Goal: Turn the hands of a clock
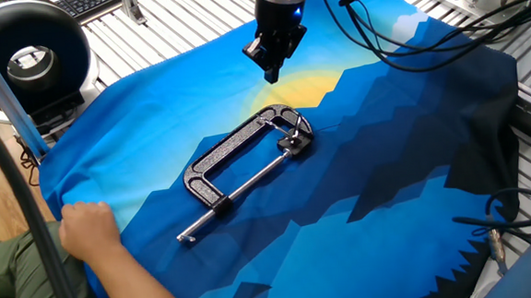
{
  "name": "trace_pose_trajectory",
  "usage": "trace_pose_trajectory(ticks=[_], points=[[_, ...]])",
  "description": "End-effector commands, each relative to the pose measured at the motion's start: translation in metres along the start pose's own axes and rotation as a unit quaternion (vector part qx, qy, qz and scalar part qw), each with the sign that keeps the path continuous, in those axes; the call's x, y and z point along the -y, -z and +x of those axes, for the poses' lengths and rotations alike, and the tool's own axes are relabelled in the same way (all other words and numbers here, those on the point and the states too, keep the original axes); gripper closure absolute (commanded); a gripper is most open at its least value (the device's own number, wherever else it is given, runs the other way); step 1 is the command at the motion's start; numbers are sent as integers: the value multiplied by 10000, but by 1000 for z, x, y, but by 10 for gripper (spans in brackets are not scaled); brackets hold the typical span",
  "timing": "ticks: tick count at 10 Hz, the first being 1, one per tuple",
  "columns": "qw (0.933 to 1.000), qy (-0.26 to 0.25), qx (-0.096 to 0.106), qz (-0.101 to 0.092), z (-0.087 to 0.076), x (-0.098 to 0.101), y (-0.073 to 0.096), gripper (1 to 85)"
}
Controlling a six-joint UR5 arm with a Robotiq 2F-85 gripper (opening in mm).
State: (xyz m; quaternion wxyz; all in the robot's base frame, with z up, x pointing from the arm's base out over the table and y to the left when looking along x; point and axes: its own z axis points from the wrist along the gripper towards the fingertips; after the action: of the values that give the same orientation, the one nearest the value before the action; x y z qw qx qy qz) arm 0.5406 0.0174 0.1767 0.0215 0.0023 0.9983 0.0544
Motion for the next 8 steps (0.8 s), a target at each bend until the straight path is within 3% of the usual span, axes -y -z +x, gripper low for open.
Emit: trace_pose_trajectory(ticks=[1, 4, 5, 8], points=[[10000, 7, 42, -59, -2, -3, 1, 843], [9994, -127, 9, -319, -1, -16, 2, 843], [9995, -142, 24, -296, -3, -17, -1, 843], [9998, -157, 111, -114, -21, -31, -53, 843]])
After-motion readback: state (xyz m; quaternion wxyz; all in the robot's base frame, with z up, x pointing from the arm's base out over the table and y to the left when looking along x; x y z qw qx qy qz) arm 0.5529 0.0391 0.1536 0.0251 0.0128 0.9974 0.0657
